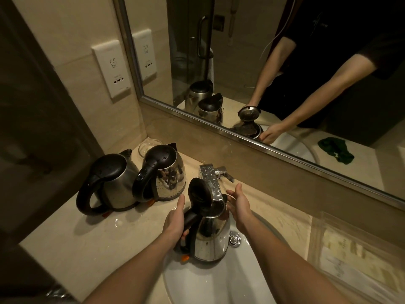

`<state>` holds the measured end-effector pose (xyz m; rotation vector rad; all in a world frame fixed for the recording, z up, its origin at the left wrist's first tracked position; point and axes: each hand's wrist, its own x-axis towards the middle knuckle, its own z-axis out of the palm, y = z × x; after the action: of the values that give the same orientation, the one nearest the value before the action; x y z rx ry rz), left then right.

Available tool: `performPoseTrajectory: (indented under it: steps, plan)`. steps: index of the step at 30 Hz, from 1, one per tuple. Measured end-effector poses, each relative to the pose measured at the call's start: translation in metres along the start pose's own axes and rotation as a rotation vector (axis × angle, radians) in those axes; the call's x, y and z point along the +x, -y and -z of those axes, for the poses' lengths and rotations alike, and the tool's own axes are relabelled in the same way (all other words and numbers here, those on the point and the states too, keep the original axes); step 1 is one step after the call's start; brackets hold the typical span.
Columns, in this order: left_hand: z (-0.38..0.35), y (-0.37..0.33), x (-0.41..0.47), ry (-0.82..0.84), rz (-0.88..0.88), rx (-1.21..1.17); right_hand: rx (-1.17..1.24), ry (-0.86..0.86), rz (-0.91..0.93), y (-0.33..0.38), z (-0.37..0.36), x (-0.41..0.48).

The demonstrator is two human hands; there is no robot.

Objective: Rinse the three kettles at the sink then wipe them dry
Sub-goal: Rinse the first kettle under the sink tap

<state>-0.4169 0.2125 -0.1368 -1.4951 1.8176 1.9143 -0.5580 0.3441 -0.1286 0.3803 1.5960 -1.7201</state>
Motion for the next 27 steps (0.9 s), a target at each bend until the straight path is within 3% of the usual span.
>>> performPoseTrajectory:
  steps: [27]
  plan:
    - [0.0029,0.0004,0.0012,0.019,0.0,-0.014,-0.023,-0.006,0.01,0.0023,-0.0032,-0.0064]
